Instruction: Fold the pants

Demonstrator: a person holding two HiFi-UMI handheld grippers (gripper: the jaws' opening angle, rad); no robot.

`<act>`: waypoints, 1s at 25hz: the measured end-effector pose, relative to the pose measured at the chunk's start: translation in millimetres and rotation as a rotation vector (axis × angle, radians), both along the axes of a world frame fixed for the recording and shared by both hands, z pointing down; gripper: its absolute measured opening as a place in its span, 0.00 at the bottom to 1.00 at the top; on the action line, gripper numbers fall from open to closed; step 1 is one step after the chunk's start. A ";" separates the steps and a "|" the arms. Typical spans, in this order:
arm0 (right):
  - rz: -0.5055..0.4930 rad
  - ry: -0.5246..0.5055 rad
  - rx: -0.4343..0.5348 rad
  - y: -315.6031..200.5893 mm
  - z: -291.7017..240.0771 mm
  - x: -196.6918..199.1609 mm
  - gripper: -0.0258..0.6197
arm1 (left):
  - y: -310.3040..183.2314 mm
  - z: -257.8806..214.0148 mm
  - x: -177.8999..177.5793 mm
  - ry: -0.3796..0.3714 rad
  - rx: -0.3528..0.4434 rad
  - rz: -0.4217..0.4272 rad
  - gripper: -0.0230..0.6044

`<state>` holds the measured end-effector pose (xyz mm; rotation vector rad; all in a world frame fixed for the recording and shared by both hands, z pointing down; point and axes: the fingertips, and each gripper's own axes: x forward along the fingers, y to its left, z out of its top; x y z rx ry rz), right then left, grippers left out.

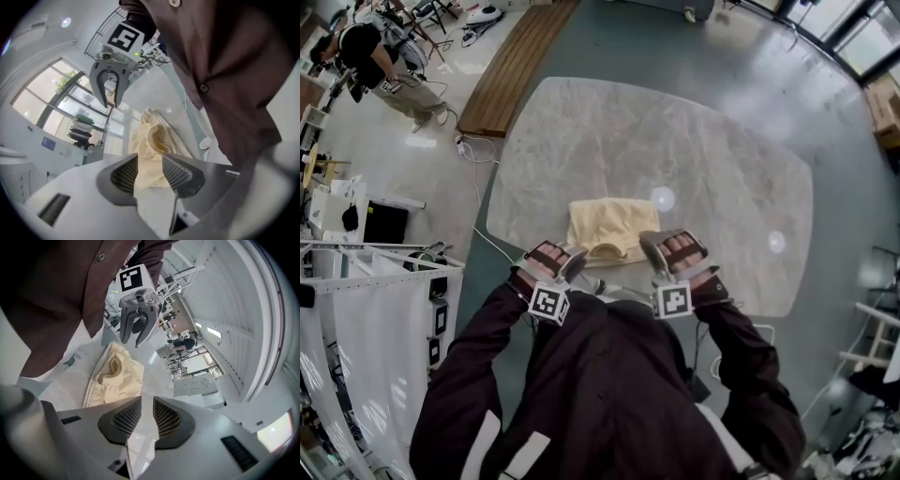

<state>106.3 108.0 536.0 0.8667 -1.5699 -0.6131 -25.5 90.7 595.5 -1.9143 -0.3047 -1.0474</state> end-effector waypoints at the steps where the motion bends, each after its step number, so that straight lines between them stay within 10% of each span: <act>1: 0.003 -0.010 0.026 -3.9 -9.4 -1.6 0.16 | -9.6 -14.0 3.1 0.047 0.010 -0.045 0.27; 10: 0.123 -0.174 0.284 -45.2 -121.9 0.7 0.15 | -59.8 -159.9 48.1 0.452 0.088 -0.305 0.15; 19: 0.261 -0.671 0.442 -68.4 -227.0 5.9 0.05 | -90.4 -279.9 70.6 0.940 -0.241 -0.640 0.04; 25: 0.315 -0.968 0.476 -74.2 -252.2 12.0 0.04 | -100.8 -305.1 67.8 1.084 -0.350 -0.755 0.04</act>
